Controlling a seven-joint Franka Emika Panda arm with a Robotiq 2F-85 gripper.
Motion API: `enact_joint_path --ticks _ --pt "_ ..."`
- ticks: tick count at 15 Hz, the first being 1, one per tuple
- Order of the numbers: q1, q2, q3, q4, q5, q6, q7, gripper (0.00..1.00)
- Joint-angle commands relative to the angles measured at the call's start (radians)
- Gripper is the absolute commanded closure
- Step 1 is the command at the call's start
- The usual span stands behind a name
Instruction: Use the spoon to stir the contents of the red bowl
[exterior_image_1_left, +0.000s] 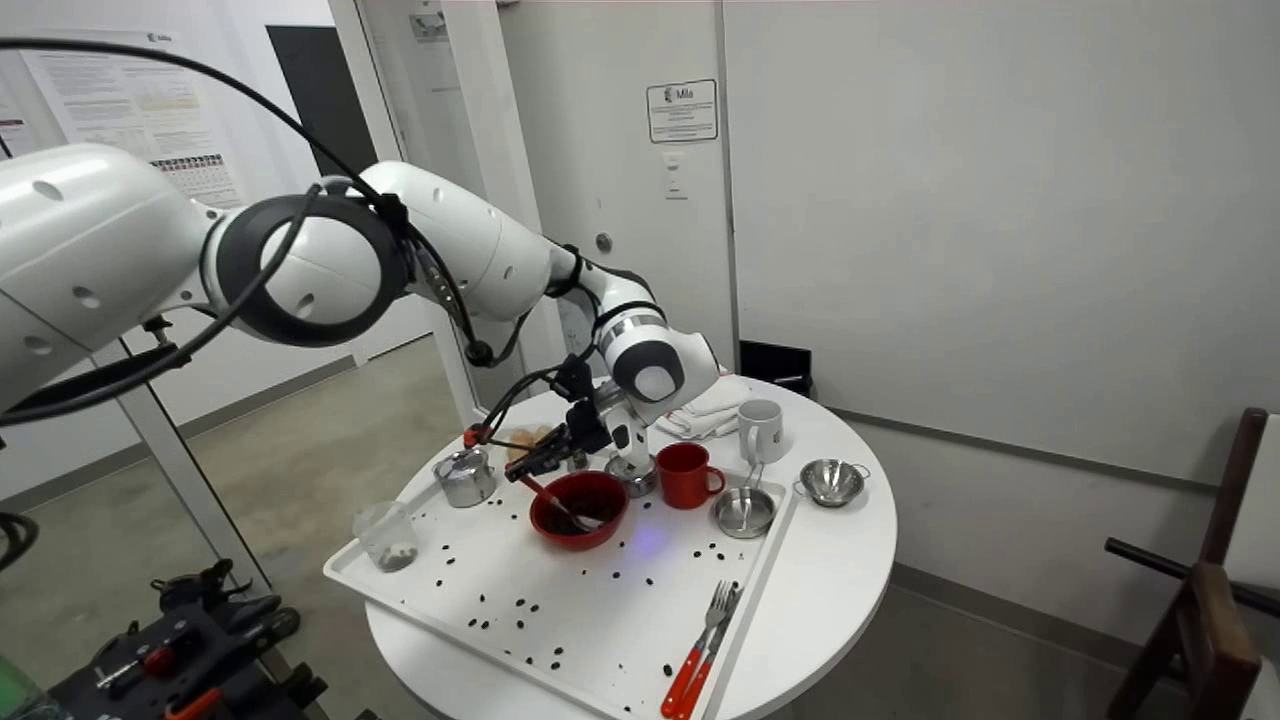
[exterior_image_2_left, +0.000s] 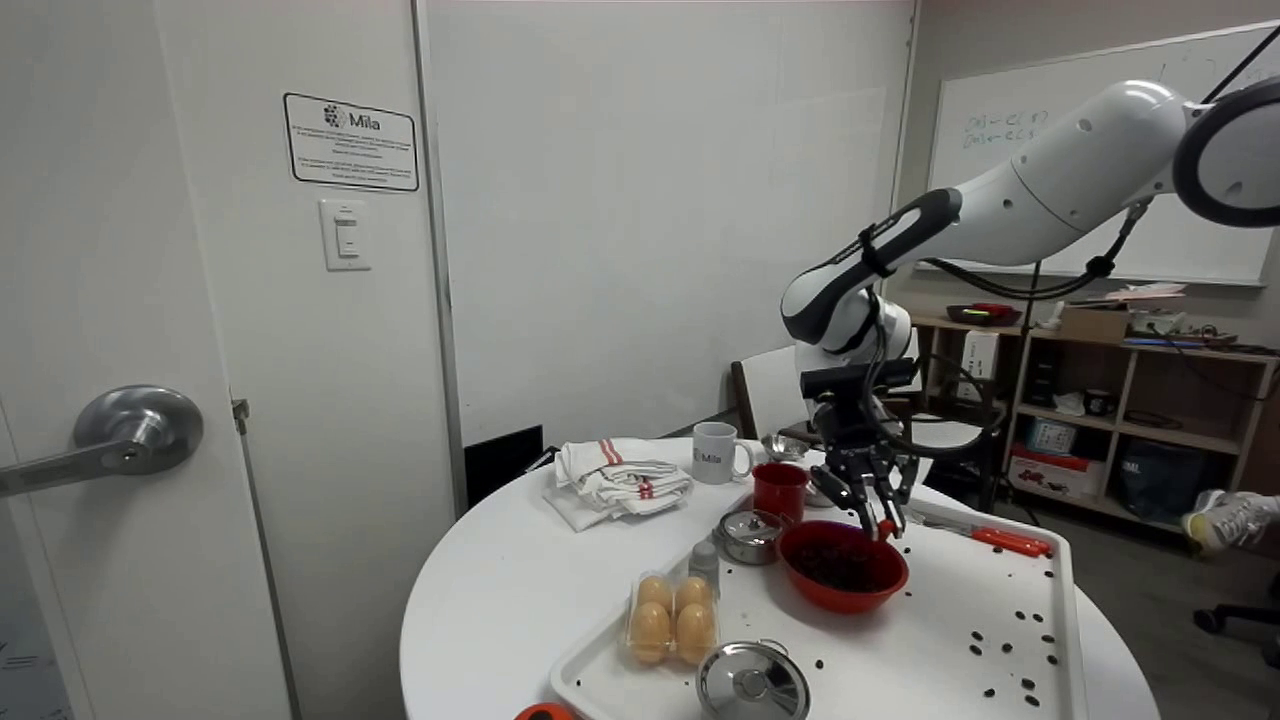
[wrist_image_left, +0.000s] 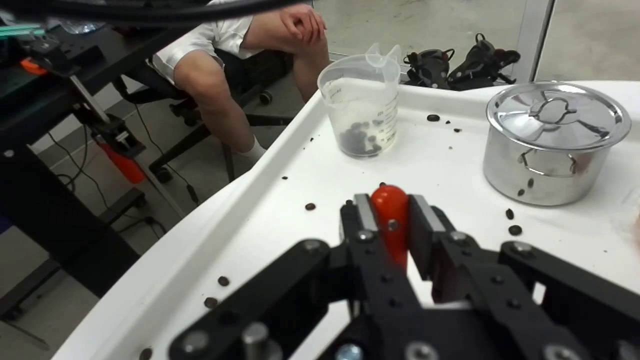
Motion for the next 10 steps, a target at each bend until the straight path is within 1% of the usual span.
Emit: enact_joint_path --ticks 1,2,6,8,10 --pt "0.032 -0.121 -0.026 -0.155 -0.012 0.015 0.002 0.91" --pt "0.015 -0.134 0.004 -0.166 -0.035 0.018 0.009 0.92" --pt "0.019 -0.164 0.027 -0.198 -0.042 -0.013 0.003 0.92" --pt "0.016 -0.155 0.052 -0.184 -0.043 -0.061 -0.012 0.92" --pt "0.006 -0.132 0.084 -0.152 -0.035 -0.142 -0.036 0.92"
